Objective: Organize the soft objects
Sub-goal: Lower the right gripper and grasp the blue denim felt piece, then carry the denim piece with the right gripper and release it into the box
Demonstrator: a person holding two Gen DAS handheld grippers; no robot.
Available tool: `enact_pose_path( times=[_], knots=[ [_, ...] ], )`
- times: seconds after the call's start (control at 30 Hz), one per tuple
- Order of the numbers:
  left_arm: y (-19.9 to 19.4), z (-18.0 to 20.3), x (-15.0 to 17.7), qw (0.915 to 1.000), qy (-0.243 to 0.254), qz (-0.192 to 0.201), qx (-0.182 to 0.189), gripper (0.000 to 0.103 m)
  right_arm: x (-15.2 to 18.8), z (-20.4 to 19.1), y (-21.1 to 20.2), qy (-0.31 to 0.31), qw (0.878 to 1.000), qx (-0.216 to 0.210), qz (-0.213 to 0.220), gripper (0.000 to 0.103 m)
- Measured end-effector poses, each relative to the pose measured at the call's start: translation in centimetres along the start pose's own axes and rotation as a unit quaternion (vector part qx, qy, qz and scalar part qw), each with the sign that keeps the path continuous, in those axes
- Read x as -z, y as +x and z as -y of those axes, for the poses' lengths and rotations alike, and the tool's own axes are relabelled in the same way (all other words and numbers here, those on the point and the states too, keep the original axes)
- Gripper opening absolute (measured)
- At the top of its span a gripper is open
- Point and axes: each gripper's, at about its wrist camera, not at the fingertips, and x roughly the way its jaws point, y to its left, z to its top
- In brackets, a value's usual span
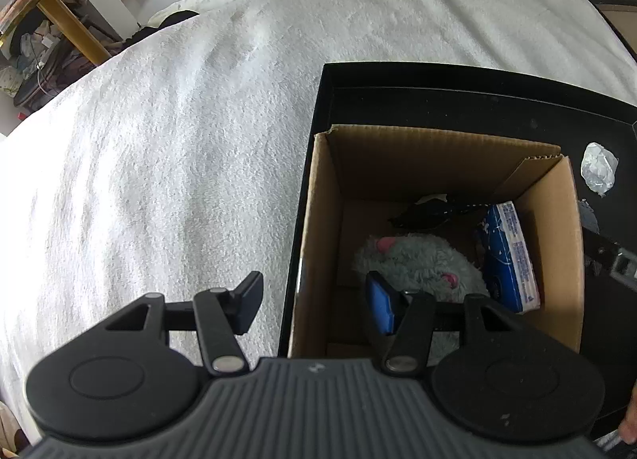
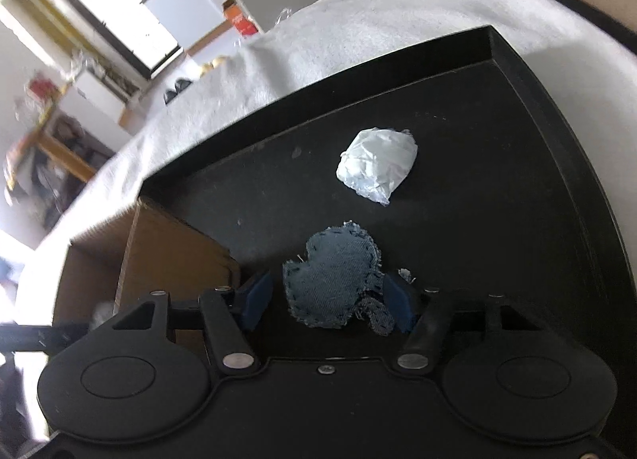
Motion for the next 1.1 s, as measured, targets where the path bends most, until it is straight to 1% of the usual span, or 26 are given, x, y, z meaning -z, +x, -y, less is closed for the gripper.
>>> enact_pose_path(
  times=[0.03, 0.1, 0.13, 0.17, 0.23, 0.27, 0.43, 0.7, 0.83, 1.1],
  knots=[
    [0.0, 0.0, 0.0, 1.0000, 0.000, -0.001, 0.000, 0.055, 0.1, -0.3, 0.1, -0.012, 1.000, 0.006, 0.001, 0.061],
    [0.0, 0.1, 0.0, 1.0000, 0.001, 0.000, 0.001, 0.055, 0.3, -1.1, 0.2, -0.040, 0.999, 0.027, 0.004, 0.053],
    [0.0, 0.2, 0.0, 1.0000, 0.001, -0.001, 0.000, 0.055, 0.4, -1.3, 0.3, -0.055, 0.998, 0.041, 0.007, 0.038],
    [-0.1, 0.2, 0.0, 1.0000, 0.001, -0.001, 0.000, 0.055, 0.5, -1.5, 0.3, -0.066, 0.997, 0.047, 0.007, 0.036],
    [0.0, 0.1, 0.0, 1.0000, 0.001, -0.001, 0.001, 0.055, 0.5, -1.3, 0.1, -0.063, 0.997, 0.045, 0.007, 0.030],
    [-0.1, 0.1, 0.0, 1.0000, 0.000, 0.000, 0.001, 0.055, 0.5, -1.2, -0.1, -0.060, 0.997, 0.044, 0.005, 0.029],
    [-0.3, -0.1, 0.3, 1.0000, -0.003, 0.001, 0.005, 0.055, 0.5, -0.7, -1.1, -0.044, 0.998, 0.040, 0.007, 0.025],
    [-1.0, -0.9, 0.9, 0.9998, -0.012, 0.008, 0.011, 0.055, 0.6, -1.7, -3.5, -0.046, 0.998, 0.030, 0.019, 0.025],
    [-1.5, -1.3, 1.2, 0.9995, -0.018, 0.012, 0.022, 0.055, 0.3, -3.0, -4.6, -0.045, 0.998, 0.024, 0.020, 0.025],
    [-2.7, -2.5, 2.0, 0.9984, -0.032, 0.026, 0.040, 0.055, -0.5, -6.5, -7.8, -0.055, 0.998, -0.001, 0.031, 0.025]
  ],
)
